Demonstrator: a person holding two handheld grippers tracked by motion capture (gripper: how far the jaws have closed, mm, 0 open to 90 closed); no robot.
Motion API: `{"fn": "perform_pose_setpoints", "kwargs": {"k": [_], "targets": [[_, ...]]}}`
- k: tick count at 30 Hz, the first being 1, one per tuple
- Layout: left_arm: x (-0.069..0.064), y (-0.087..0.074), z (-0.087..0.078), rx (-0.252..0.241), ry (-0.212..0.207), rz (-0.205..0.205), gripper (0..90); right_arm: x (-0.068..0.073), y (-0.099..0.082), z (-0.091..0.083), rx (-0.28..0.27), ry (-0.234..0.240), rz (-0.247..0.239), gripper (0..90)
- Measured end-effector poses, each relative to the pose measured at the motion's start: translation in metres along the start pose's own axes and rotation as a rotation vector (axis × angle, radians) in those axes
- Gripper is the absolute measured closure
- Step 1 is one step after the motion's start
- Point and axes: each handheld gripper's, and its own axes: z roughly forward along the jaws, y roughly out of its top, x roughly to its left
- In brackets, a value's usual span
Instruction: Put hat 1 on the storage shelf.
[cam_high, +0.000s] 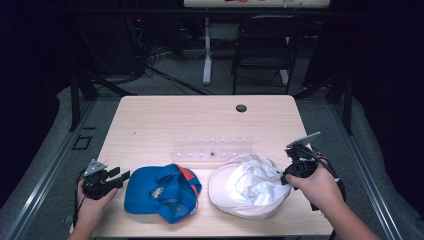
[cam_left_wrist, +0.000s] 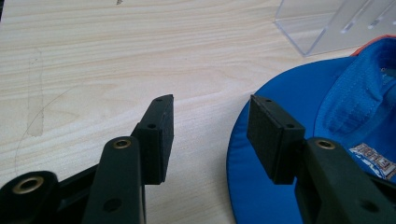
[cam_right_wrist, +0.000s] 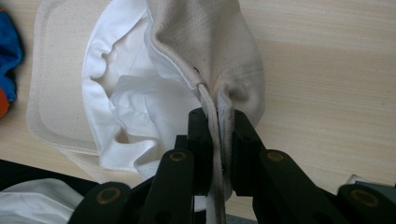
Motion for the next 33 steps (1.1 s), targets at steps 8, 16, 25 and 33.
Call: {"fn": "perform_pose_setpoints", "kwargs": {"k": [8, 16, 25, 33], "targets": [[0.0, 0.0, 0.001, 0.003, -0.003, 0.008, 51.7, 0.015, 0.014, -0.016, 0.035, -0.01, 0.003, 81.4], [0.0, 0.0, 0.0, 0.0, -0.003, 0.007, 51.7, 0.035, 0.029, -0.044, 0.031, 0.019, 0.007, 81.5], [0.0, 0.0, -0.001, -0.005, -0.003, 0.008, 51.7, 0.045, 0.037, -0.062, 0.028, 0.124, 0.028, 81.7], [0.001, 0.0, -0.001, -0.018, 0.002, 0.003, 51.7, 0.043, 0.037, -0.068, 0.02, 0.368, 0.105, 81.9]]}}
